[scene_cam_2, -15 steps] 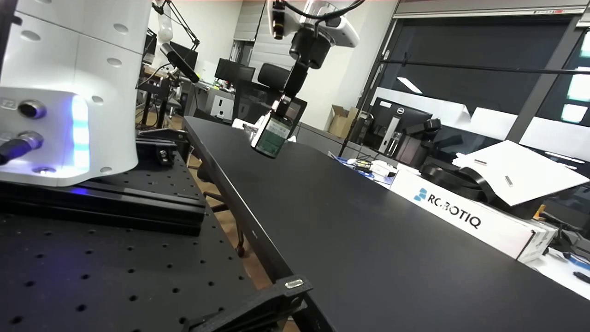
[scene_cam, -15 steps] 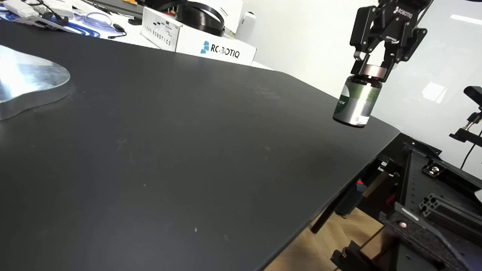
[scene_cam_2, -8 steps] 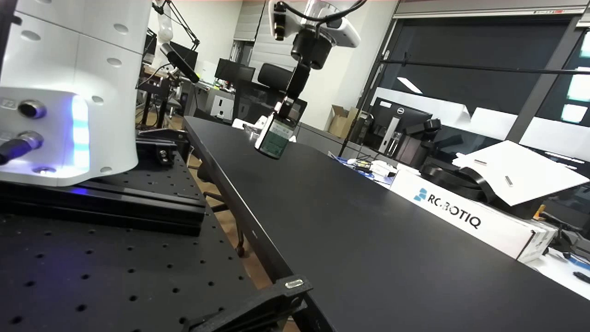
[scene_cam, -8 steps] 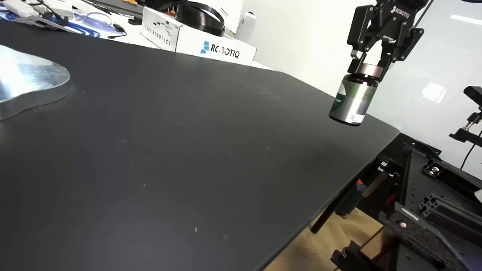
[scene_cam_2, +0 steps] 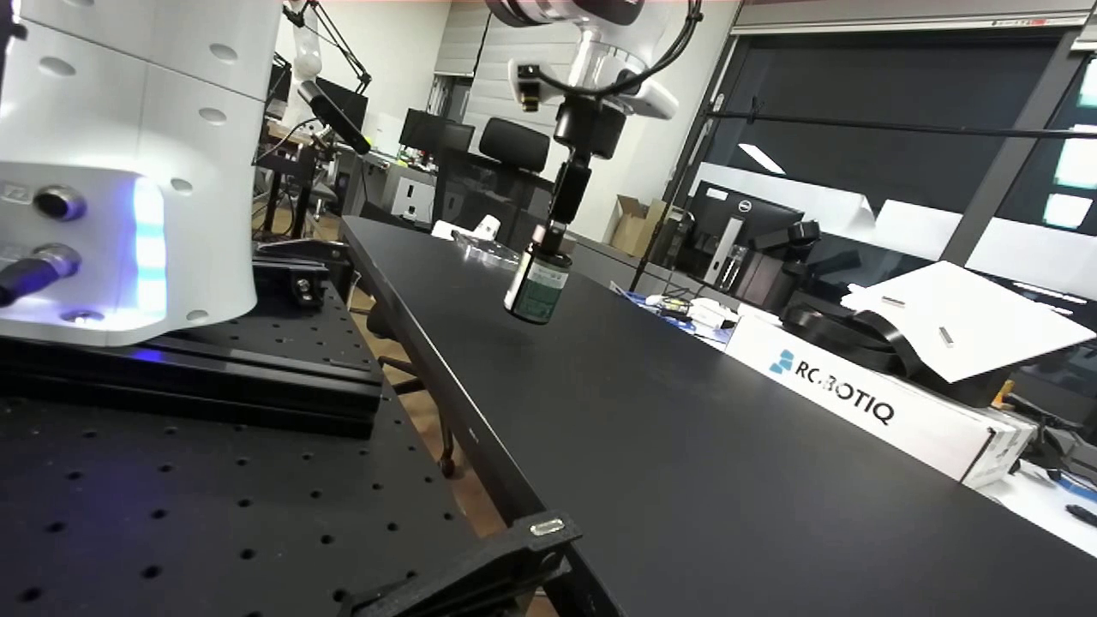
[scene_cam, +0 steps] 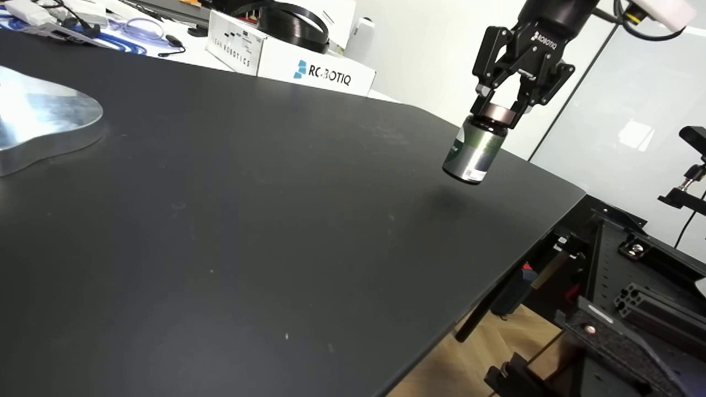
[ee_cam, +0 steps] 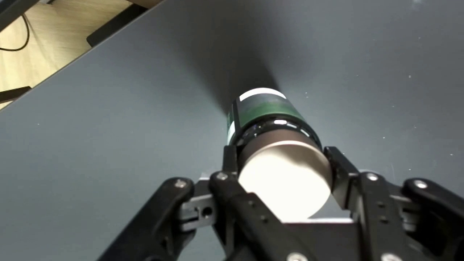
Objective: Move the black bottle to the left
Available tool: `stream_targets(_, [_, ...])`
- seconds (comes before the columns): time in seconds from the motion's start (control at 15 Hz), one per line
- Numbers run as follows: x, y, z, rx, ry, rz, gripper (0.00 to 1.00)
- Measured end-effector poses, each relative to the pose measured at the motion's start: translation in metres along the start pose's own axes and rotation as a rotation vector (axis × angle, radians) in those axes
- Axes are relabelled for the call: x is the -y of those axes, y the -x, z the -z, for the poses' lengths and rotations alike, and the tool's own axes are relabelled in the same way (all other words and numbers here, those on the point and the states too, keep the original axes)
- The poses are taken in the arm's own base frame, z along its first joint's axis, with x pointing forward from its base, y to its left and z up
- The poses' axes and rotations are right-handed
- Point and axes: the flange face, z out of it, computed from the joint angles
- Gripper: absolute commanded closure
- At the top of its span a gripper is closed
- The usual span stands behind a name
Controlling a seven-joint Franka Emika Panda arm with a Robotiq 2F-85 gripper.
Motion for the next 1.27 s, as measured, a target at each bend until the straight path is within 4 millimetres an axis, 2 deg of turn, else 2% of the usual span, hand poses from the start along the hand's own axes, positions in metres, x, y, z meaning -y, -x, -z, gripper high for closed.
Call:
stream_targets(0.27, [-0.004,-0.007,-0.018,-0.008,-0.013,-0.018,0.64])
stream_targets(0.33, [-0.005,-0.008,-0.022,-0.010,-0.015,-0.022,0.14])
stream_targets(0.4, [-0.007,-0.009,-0.025,-0.009,-0.013,-0.025,0.13])
stream_targets(0.53, [-0.008,-0.010,-0.028,-0.011,-0.010,-0.019,0.00])
stream_targets(0.73, [-0.003,-0.013,-0.021,-0.032,-0.018,-0.002,0.00])
stream_targets(1.0, [0.007,-0.014,0.010,-0.062,-0.040,0.016,0.00])
stream_targets(1.13, [0.008,-0.009,0.026,-0.046,-0.030,0.018,0.00])
stream_targets(1.27, [0.002,0.000,0.030,0.012,0.009,0.022,0.00])
